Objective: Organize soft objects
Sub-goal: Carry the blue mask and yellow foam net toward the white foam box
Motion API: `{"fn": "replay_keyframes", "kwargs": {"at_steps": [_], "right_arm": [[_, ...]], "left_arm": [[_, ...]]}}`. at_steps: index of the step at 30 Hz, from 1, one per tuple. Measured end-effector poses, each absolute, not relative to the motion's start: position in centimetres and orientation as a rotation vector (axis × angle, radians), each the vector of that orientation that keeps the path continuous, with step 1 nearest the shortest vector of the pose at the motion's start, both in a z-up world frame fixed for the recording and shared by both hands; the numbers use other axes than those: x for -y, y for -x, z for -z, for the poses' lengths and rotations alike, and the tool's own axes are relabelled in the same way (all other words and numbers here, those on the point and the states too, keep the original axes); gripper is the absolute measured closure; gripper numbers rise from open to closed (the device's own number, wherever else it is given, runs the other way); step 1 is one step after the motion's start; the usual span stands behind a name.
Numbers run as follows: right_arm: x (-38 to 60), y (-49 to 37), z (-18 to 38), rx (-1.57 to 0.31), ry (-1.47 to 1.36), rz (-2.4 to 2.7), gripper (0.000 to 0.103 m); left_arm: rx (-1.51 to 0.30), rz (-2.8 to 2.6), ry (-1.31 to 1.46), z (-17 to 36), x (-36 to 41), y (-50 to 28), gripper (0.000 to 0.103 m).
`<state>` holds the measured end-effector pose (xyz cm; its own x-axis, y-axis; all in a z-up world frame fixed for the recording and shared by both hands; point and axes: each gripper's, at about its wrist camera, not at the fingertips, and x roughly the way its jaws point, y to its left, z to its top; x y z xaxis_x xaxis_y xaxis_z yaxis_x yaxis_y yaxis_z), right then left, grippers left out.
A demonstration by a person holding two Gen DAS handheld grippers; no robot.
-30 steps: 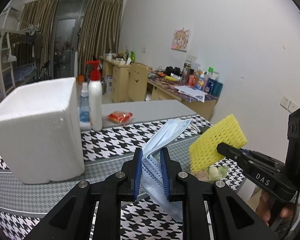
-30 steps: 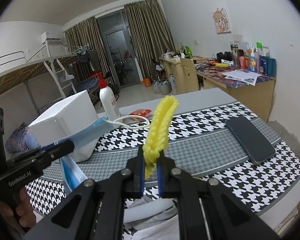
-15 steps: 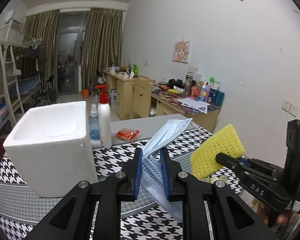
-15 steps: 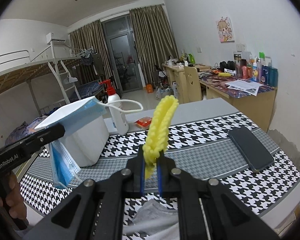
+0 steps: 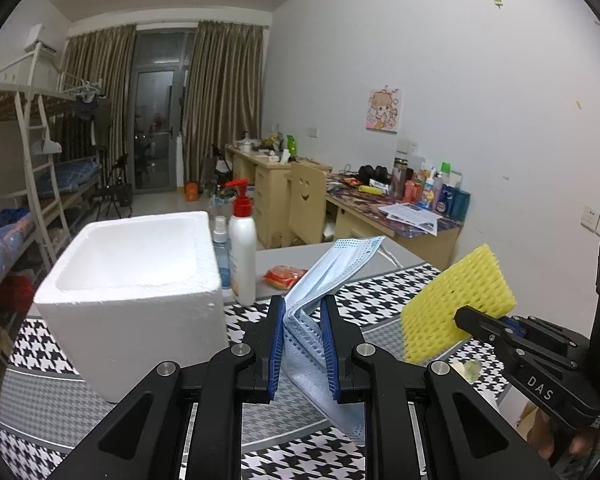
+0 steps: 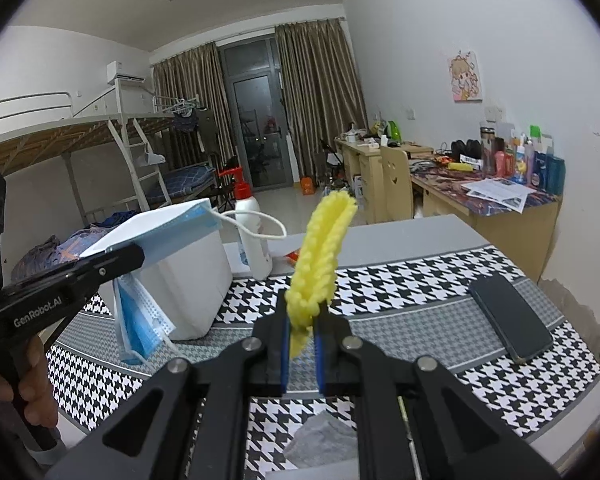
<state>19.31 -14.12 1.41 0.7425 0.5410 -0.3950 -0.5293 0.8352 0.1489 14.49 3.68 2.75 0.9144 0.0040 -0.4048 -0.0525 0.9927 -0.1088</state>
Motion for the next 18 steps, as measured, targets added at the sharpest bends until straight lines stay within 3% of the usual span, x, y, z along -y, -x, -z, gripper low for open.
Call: {"fn": "replay_keyframes", "kwargs": {"at_steps": [18], "right_arm": [[9.6, -18.7, -3.6, -0.390, -0.015, -0.660, 0.090]], "left_arm": [[-0.367, -0.102, 0.084, -4.6, -7.5, -13.5, 0.084]]}}
